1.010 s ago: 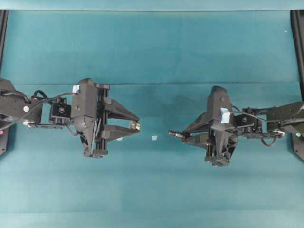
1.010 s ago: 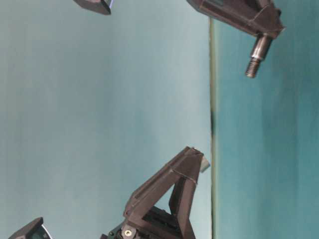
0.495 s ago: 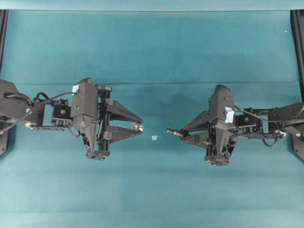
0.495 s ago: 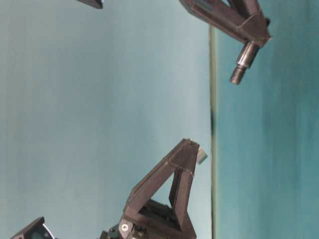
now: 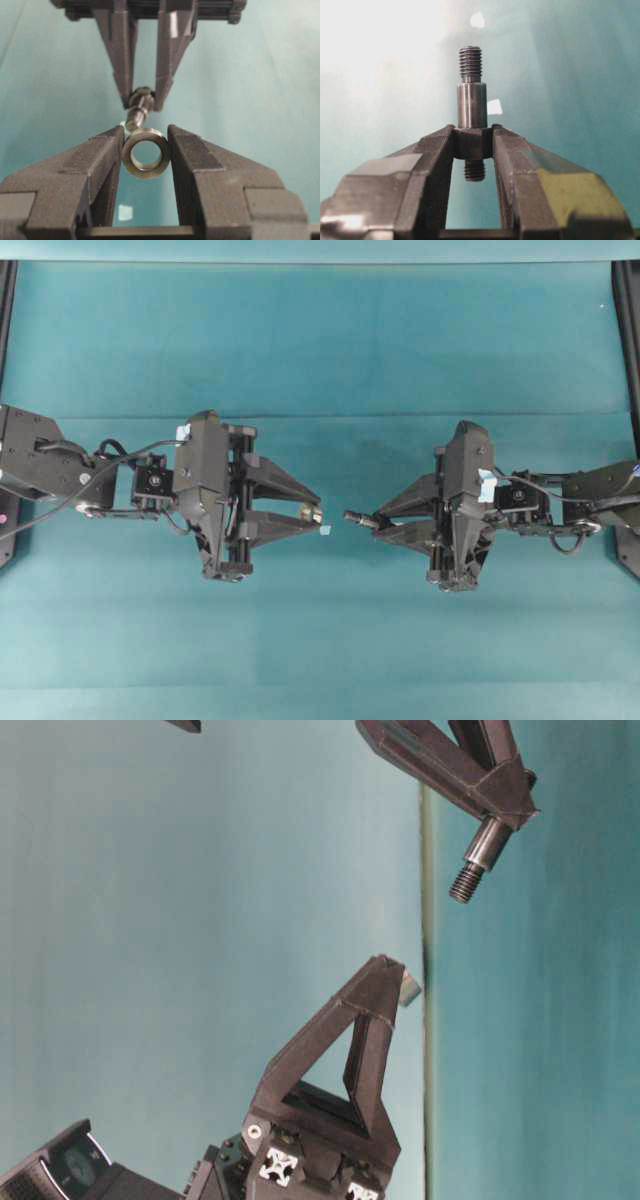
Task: Insert the washer onto the shaft with both hands.
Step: 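Lift both objects and bring the washer toward the shaft's upper thread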
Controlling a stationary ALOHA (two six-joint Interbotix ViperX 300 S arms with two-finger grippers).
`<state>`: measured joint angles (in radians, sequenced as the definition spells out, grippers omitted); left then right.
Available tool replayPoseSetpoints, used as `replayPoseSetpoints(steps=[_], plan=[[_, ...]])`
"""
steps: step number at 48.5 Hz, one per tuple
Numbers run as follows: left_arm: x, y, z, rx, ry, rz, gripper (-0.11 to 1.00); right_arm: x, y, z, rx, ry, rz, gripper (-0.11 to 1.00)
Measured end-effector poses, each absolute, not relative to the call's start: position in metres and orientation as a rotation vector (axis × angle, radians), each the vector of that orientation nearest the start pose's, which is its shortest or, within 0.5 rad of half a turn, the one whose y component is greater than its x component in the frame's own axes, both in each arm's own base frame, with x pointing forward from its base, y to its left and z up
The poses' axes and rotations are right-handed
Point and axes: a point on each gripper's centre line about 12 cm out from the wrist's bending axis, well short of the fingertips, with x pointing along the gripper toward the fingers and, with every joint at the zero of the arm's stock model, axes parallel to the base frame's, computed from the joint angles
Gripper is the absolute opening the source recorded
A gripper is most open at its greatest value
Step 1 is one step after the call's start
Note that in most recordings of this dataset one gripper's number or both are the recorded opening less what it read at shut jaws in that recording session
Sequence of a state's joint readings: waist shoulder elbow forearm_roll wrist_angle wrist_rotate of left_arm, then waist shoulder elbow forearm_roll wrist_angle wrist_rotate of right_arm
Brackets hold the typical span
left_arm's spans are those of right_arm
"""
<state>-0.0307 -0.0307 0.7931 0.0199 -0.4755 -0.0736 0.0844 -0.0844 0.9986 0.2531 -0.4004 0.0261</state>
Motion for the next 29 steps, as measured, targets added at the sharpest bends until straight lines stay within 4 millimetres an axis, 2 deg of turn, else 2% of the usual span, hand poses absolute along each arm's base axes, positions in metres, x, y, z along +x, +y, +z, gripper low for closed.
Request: replayPoseSetpoints(steps=[29], plan=[[0.394,-0.013,0.186,-0.053,0.282,-0.032,0.36,0.323,0.017,0.142,0.2,0.439,-0.076,0.0]])
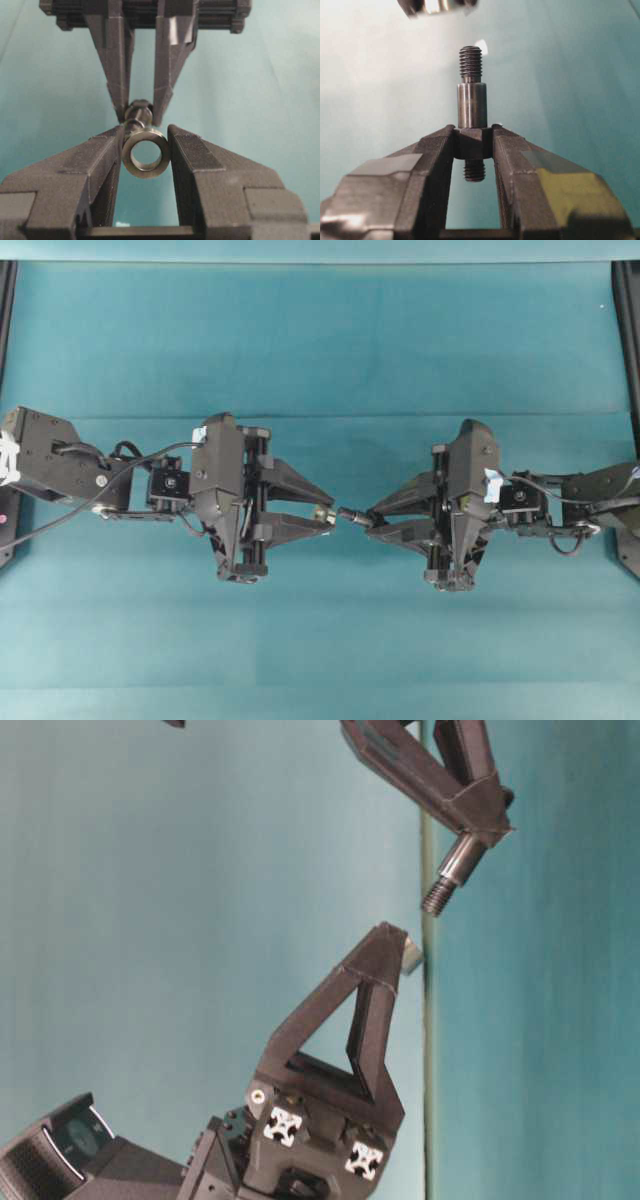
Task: Insert the washer onto the shaft with both hands.
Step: 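Lift both objects and bring the washer toward the shaft's upper thread, then push the washer with the left gripper down over the shaft thread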
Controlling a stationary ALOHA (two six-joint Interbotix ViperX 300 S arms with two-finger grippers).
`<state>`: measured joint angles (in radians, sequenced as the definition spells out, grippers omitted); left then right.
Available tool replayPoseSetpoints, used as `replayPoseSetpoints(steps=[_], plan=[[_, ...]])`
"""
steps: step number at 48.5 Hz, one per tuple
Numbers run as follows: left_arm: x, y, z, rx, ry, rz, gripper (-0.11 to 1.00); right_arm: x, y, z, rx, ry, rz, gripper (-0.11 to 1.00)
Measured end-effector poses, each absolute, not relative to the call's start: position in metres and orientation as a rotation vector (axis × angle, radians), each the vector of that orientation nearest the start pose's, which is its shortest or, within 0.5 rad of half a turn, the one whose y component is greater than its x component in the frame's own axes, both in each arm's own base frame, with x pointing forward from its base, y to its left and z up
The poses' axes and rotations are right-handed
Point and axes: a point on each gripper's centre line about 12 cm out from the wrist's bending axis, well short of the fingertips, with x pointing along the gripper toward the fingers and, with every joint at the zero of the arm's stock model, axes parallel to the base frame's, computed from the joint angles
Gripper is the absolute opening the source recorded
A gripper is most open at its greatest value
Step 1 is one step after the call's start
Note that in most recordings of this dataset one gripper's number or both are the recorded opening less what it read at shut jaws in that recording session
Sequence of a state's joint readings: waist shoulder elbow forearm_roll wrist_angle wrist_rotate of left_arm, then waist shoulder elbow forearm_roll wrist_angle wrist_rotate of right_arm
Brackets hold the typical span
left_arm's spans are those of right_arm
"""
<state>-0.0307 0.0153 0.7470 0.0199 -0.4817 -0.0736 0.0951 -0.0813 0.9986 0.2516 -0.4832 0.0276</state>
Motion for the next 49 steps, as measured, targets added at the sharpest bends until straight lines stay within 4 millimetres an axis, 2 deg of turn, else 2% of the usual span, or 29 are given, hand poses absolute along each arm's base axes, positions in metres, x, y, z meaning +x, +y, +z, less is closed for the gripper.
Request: replayPoseSetpoints(steps=[18,49], plan=[[0.3959,-0.0126,0.1858,-0.054,0.282,-0.03,0.36,0.3235,0.0242,0.1439,0.193,0.423,-0.054,0.0],[0.3983,-0.0127,0.1847,-0.056,0.283,-0.03,0.36,0.3256,0.0248,0.1471,0.185,0.385,-0.049,0.0]])
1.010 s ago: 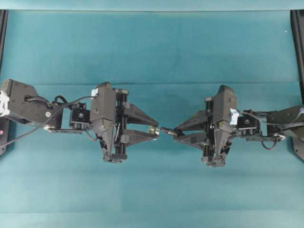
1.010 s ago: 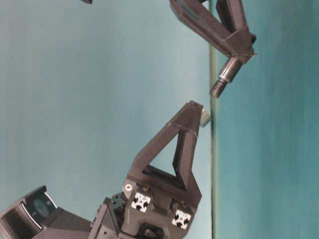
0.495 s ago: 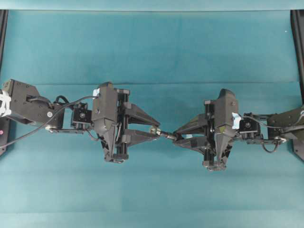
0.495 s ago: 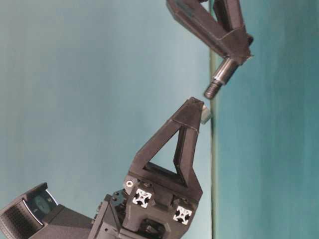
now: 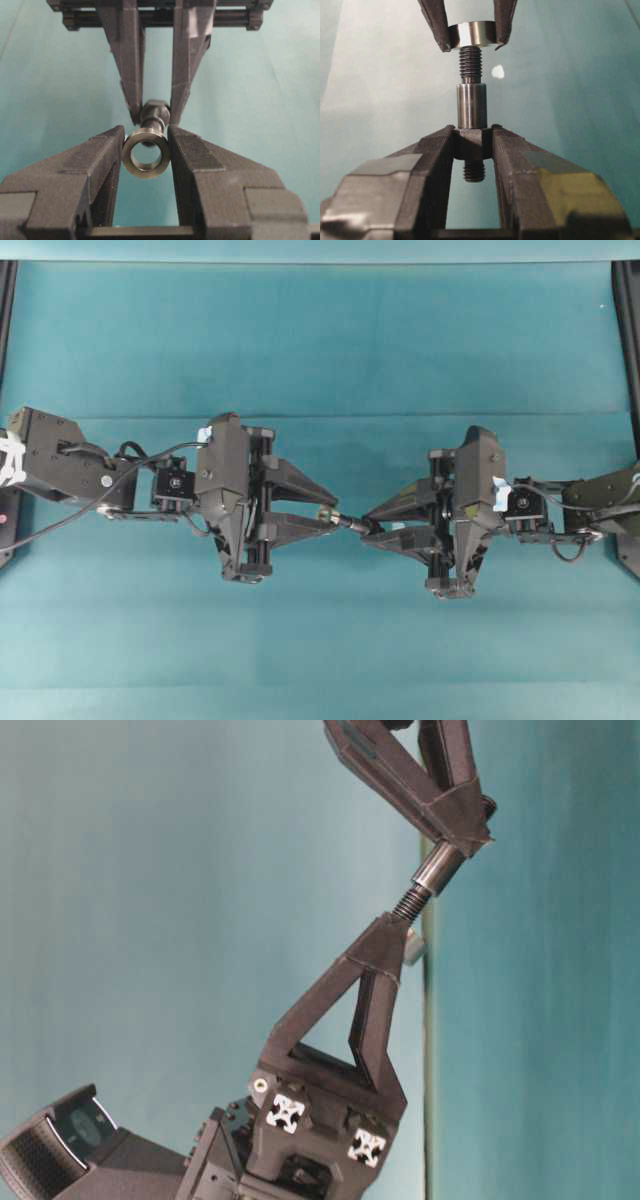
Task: Insert the washer onto the shaft with both hands.
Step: 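Push the washer with the left gripper down over the shaft thread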
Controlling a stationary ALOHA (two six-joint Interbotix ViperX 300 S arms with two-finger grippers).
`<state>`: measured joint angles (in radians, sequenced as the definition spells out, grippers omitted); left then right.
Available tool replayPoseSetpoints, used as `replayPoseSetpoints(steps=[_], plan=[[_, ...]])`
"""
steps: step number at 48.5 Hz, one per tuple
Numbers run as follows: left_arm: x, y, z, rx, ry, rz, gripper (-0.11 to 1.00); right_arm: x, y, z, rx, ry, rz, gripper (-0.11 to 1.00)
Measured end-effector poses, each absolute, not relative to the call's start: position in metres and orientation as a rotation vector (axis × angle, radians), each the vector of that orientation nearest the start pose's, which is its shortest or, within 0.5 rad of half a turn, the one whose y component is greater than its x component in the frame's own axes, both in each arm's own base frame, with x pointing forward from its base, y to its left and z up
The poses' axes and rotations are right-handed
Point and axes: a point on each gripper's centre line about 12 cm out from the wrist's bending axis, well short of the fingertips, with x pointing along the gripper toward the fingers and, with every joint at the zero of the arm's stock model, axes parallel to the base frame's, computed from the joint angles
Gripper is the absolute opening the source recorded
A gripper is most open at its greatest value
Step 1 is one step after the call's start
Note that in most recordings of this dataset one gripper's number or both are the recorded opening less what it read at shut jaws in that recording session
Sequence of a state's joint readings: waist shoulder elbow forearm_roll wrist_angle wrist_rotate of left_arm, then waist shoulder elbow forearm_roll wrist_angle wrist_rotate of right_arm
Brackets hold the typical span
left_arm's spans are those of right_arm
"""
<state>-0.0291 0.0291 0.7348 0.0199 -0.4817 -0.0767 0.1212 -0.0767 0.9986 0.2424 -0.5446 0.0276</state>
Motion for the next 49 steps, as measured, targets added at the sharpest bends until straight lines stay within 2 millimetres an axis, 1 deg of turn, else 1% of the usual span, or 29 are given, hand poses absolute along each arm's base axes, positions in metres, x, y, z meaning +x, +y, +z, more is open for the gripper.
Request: replayPoseSetpoints(steps=[10,23,49], plan=[[0.401,-0.013,0.185,-0.056,0.28,-0.03,0.36,0.326,0.025,0.147,0.183,0.387,-0.047,0.0],[0.402,-0.014,0.18,-0.055,0.291,-0.033,0.36,0.327,0.025,0.149,0.184,0.362,-0.05,0.0],[0.413,-0.014,0.177,-0.055,0.294,-0.032,0.36,0.327,0.025,0.15,0.184,0.356,-0.05,0.0]])
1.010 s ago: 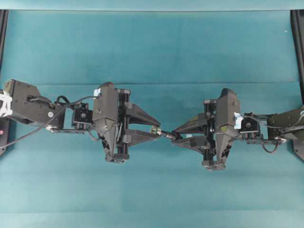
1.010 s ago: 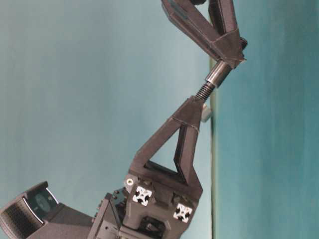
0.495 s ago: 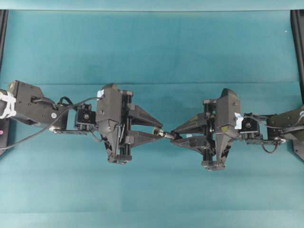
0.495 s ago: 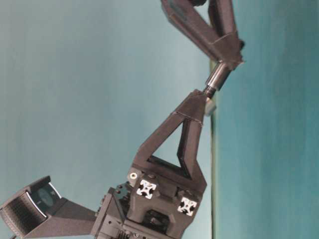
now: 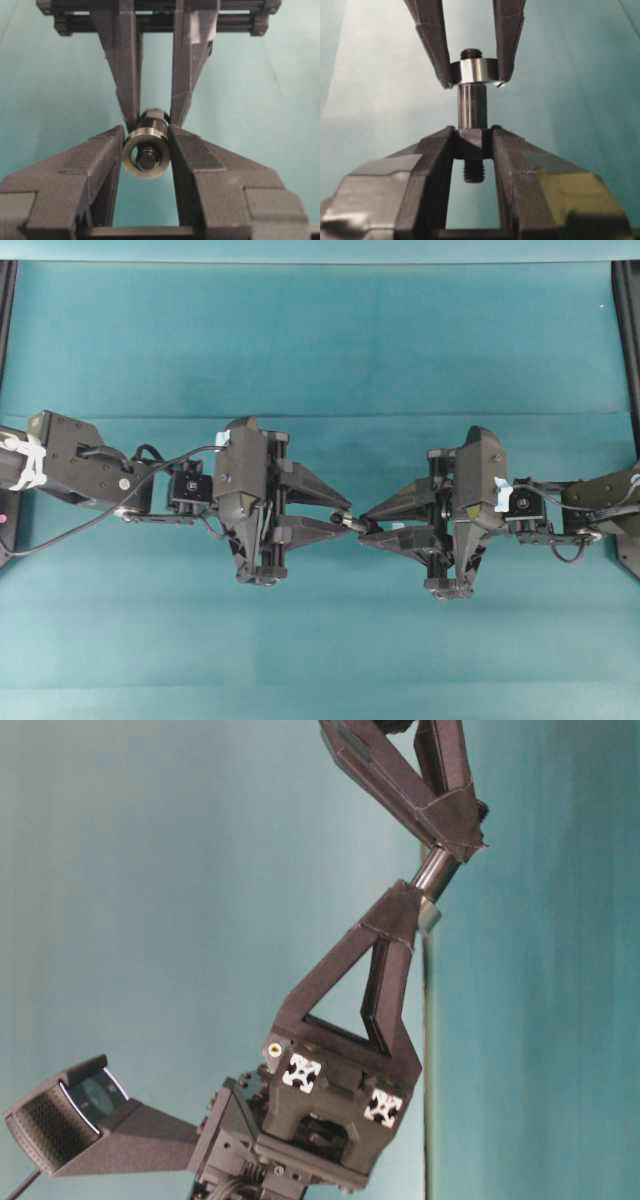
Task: Insert the washer onto the shaft with both hands.
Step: 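Push the washer with the left gripper down over the shaft thread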
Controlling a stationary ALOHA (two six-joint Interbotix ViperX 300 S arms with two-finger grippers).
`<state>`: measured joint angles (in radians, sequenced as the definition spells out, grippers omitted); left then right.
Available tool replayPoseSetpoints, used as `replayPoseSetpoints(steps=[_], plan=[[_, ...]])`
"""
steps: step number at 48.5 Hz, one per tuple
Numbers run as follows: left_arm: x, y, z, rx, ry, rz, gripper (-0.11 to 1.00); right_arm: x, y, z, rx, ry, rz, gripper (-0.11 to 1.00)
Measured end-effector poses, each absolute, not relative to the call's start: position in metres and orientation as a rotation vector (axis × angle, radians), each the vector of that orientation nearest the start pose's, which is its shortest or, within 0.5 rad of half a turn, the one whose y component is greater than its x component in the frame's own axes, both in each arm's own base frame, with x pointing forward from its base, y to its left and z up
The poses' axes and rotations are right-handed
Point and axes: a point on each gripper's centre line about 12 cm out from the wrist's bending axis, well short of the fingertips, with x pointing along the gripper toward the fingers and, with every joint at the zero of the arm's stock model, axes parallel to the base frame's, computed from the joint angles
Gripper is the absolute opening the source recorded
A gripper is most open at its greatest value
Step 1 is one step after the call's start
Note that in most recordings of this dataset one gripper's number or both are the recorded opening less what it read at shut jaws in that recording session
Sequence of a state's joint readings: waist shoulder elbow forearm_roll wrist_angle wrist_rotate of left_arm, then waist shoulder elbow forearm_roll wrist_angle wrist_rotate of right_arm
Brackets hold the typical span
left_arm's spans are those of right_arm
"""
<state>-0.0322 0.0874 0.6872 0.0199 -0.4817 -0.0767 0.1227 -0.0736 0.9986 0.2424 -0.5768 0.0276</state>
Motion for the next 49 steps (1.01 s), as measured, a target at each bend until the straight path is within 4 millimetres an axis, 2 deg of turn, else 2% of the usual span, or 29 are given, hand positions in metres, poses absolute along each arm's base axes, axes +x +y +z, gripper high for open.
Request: replayPoseSetpoints(steps=[33,49], plan=[[0.417,-0.015,0.175,-0.058,0.296,-0.032,0.36,0.328,0.024,0.152,0.182,0.328,-0.052,0.0],[0.427,-0.016,0.181,-0.052,0.274,-0.035,0.36,0.328,0.023,0.152,0.183,0.326,-0.055,0.0]])
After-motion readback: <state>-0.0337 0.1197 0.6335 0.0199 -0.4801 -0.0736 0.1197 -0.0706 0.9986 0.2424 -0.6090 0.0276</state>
